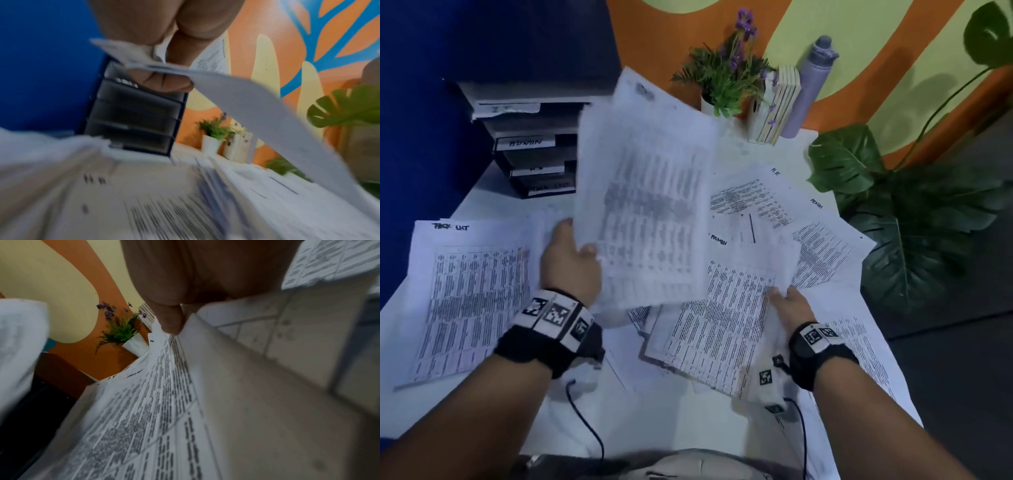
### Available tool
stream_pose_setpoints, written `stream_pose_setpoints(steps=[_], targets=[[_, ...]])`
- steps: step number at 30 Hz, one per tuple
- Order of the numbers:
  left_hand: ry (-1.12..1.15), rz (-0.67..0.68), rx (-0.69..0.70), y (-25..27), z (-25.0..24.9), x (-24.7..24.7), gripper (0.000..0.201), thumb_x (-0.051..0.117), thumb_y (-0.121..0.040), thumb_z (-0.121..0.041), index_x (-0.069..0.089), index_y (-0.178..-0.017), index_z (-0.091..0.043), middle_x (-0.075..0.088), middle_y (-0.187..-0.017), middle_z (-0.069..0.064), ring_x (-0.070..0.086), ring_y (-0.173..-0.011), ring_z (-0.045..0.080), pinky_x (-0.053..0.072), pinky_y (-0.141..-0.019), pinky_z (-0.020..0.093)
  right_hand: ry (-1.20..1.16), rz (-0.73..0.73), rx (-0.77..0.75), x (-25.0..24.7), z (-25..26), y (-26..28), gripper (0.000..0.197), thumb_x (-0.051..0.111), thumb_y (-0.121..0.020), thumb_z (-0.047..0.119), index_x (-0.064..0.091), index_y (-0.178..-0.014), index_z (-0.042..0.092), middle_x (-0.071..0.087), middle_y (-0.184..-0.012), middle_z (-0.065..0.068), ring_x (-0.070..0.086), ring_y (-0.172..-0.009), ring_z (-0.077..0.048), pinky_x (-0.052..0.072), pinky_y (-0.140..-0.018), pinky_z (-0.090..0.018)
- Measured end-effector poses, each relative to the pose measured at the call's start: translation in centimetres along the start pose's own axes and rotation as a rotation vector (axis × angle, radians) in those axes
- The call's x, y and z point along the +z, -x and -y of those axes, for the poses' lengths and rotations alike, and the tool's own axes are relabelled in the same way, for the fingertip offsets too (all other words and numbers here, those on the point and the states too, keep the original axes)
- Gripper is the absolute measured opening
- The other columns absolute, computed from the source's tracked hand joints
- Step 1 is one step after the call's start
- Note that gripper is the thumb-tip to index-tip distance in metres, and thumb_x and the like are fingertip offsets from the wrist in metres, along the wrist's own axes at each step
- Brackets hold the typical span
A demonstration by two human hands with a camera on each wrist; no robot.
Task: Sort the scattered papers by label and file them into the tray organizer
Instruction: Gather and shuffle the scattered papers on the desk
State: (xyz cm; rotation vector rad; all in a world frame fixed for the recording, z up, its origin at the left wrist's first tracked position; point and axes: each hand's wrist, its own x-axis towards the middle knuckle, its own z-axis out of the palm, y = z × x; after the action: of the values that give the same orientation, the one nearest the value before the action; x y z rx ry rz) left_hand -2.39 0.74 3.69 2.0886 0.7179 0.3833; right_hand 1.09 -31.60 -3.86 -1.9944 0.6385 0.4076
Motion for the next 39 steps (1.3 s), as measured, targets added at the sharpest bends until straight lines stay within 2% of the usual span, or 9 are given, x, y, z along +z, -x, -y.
stream_pose_setpoints(steps=[7, 12, 16, 20, 23, 26, 30, 35, 39], targets=[[-0.140, 0.542, -0.129, 4.2, 5.0, 7.2, 0.045, 0.052, -0.092, -0.011, 0.047, -0.136, -0.019, 0.057, -0.132, 0.008, 0.057, -0.111, 0.025, 0.044, -0.099, 0.034, -0.296, 0.153, 0.202, -0.3, 1.1, 0.3, 0.083, 0.031, -0.089, 0.073, 0.015, -0.153, 0.023, 0.017, -0.159, 0.000, 0.019, -0.146, -0.022, 0.017, -0.116, -0.043], [-0.487, 0.461, -0.482, 3.2, 7.4, 6.4, 0.077, 0.061, -0.086, -0.030, 0.021, -0.151, -0.028, 0.004, -0.160, 0.006, 0.016, -0.145, 0.031, 0.023, -0.117, 0.044, 0.070, 0.076, -0.053, 0.5, 0.7, 0.5, 0.052, 0.065, -0.090, 0.024, 0.036, -0.130, 0.010, 0.054, -0.121, -0.008, 0.053, -0.101, -0.025, 0.041, -0.085, -0.031], [-0.435, 0.376, -0.567, 2.9, 7.6, 6.3, 0.084, 0.066, -0.082, -0.019, 0.018, -0.151, -0.017, 0.014, -0.156, 0.014, 0.022, -0.142, 0.031, 0.027, -0.114, 0.041, 0.193, 0.040, -0.093, 1.0, 0.3, 0.8, 0.043, 0.061, -0.089, 0.010, 0.036, -0.124, 0.010, 0.054, -0.109, -0.010, 0.056, -0.095, -0.028, 0.043, -0.080, -0.028], [-0.426, 0.334, -0.647, 3.7, 6.8, 6.1, 0.054, 0.063, -0.085, -0.020, 0.039, -0.130, -0.002, 0.042, -0.135, 0.021, 0.045, -0.121, 0.036, 0.039, -0.104, 0.040, 0.214, 0.013, -0.105, 1.2, -0.2, 0.7, 0.038, 0.061, -0.089, 0.008, 0.038, -0.120, 0.008, 0.053, -0.099, -0.009, 0.054, -0.077, -0.021, 0.044, -0.063, -0.024], [-0.280, 0.308, -0.739, 4.2, 5.7, 6.2, 0.027, 0.060, -0.085, -0.010, 0.038, -0.071, -0.005, 0.044, -0.074, 0.013, 0.046, -0.068, 0.025, 0.043, -0.052, 0.020, 0.222, 0.007, -0.101, 1.1, -0.6, 0.6, 0.032, 0.060, -0.090, 0.007, 0.039, -0.115, 0.008, 0.051, -0.100, -0.011, 0.052, -0.081, -0.022, 0.039, -0.060, -0.024], [-0.131, 0.283, -0.821, 4.1, 6.2, 6.5, 0.037, 0.062, -0.083, -0.017, 0.054, -0.111, 0.005, 0.062, -0.099, 0.018, 0.061, -0.087, 0.030, 0.043, -0.056, 0.025, 0.209, 0.003, -0.101, 1.1, -0.9, 0.6, 0.035, 0.059, -0.091, 0.006, 0.039, -0.119, 0.007, 0.050, -0.099, -0.008, 0.049, -0.074, -0.017, 0.035, -0.052, -0.018], [0.020, 0.117, -0.721, 4.1, 6.0, 6.0, 0.042, 0.063, -0.080, -0.001, 0.045, -0.117, 0.000, 0.056, -0.127, 0.014, 0.057, -0.103, 0.027, 0.049, -0.093, 0.034, 0.203, -0.003, -0.096, 1.1, -1.2, 0.5, 0.037, 0.060, -0.090, 0.006, 0.040, -0.121, 0.006, 0.048, -0.085, -0.001, 0.048, -0.068, -0.009, 0.037, -0.053, -0.018], [0.003, 0.183, -0.287, 4.7, 5.0, 4.6, 0.078, 0.051, -0.086, 0.000, 0.021, -0.148, -0.037, 0.041, -0.146, -0.004, 0.053, -0.119, 0.022, 0.036, -0.090, 0.024, 0.190, -0.003, -0.078, 1.3, -1.0, 0.6, 0.037, 0.061, -0.090, 0.006, 0.041, -0.121, 0.006, 0.052, -0.097, -0.008, 0.053, -0.083, -0.022, 0.042, -0.071, -0.028], [0.066, 0.195, -0.074, 4.7, 1.4, 2.7, 0.072, 0.041, -0.093, 0.003, 0.023, -0.145, -0.044, 0.051, -0.126, -0.013, 0.056, -0.096, 0.011, 0.042, -0.079, 0.015, 0.204, -0.005, -0.058, 1.1, -0.5, 1.0, 0.041, 0.060, -0.090, 0.004, 0.041, -0.127, 0.005, 0.053, -0.108, -0.012, 0.055, -0.099, -0.029, 0.043, -0.071, -0.020]])
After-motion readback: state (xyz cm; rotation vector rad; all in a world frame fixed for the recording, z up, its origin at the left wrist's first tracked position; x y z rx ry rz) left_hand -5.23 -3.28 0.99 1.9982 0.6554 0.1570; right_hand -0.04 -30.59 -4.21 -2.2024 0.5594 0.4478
